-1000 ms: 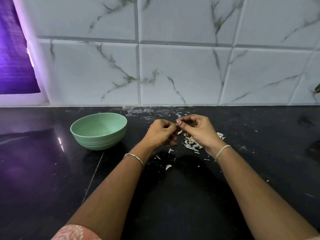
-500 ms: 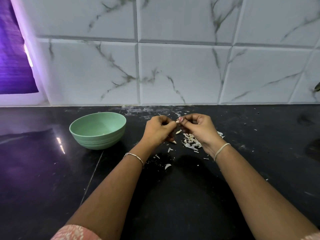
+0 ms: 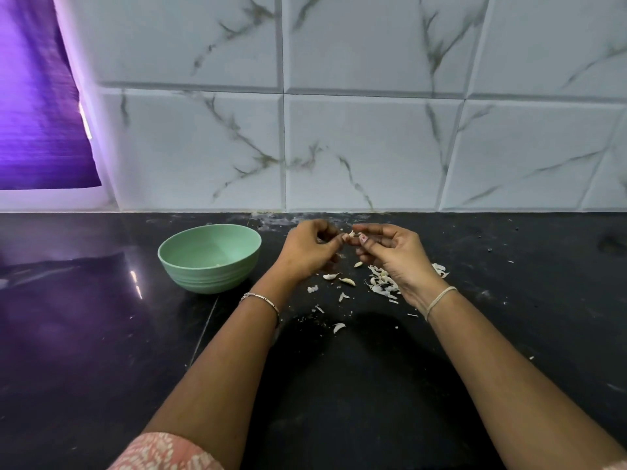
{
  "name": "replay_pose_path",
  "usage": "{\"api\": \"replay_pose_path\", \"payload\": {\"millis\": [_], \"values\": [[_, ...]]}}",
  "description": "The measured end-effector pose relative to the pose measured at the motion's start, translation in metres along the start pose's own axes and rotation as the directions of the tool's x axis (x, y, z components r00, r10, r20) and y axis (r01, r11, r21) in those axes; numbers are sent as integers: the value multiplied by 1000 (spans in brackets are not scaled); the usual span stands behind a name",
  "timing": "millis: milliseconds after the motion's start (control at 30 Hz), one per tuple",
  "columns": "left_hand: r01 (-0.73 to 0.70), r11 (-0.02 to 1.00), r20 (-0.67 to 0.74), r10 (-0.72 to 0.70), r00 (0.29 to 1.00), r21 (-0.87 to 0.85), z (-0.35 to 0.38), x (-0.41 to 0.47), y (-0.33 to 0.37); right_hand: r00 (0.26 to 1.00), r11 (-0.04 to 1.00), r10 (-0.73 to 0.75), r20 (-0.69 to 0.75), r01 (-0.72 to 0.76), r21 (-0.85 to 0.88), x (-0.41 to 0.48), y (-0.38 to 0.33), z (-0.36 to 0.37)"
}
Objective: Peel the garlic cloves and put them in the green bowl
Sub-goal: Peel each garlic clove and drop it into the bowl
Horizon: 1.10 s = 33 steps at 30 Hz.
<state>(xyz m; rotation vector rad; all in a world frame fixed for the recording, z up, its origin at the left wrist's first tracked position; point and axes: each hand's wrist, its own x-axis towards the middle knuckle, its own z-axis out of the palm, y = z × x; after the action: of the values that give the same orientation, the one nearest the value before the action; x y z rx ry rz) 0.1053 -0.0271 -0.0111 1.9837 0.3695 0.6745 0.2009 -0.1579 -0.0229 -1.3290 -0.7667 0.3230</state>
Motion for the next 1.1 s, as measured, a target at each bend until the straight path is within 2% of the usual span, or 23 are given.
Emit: {"api": "replay_pose_path", "payload": {"millis": [67, 133, 200, 267, 367, 467, 600, 733, 800, 1000, 1100], "values": [[-55, 990, -53, 62, 997, 129, -16, 1, 5, 999, 996, -26, 21, 28, -82, -2, -1, 2], [-84, 974, -168, 121, 978, 211, -37, 1, 8, 997, 972, -75, 35, 80, -220, -3, 1, 4], [-74, 956, -290, 159, 944, 283, -58, -1, 8, 992, 924, -111, 65, 127, -360, -3, 5, 5], [-2, 913, -343, 156, 926, 408, -76, -3, 3, 989, 864, -125, 77, 147, -482, -3, 10, 5], [197, 806, -384, 40, 922, 558, -97, -9, -5, 987, 758, -130, 91, 158, -632, -2, 17, 4], [341, 736, -399, -105, 911, 584, -114, -15, -13, 979, 603, -149, 140, 202, -772, -2, 22, 7], [383, 718, -344, -210, 915, 581, -123, -19, -17, 967, 399, -86, 241, 255, -881, -2, 26, 18], [393, 711, -318, -246, 916, 583, -123, -18, -23, 967, 234, -65, 247, 255, -938, -1, 27, 29], [392, 713, -317, -246, 916, 581, -124, -16, -25, 967, 205, -73, 242, 252, -946, 0, 27, 32], [383, 685, -325, -220, 920, 620, -120, -12, -25, 965, 230, -33, 261, 261, -937, 0, 27, 33], [372, 661, -355, -169, 920, 651, -114, -12, -20, 960, 313, -57, 273, 277, -908, 1, 27, 33]]}}
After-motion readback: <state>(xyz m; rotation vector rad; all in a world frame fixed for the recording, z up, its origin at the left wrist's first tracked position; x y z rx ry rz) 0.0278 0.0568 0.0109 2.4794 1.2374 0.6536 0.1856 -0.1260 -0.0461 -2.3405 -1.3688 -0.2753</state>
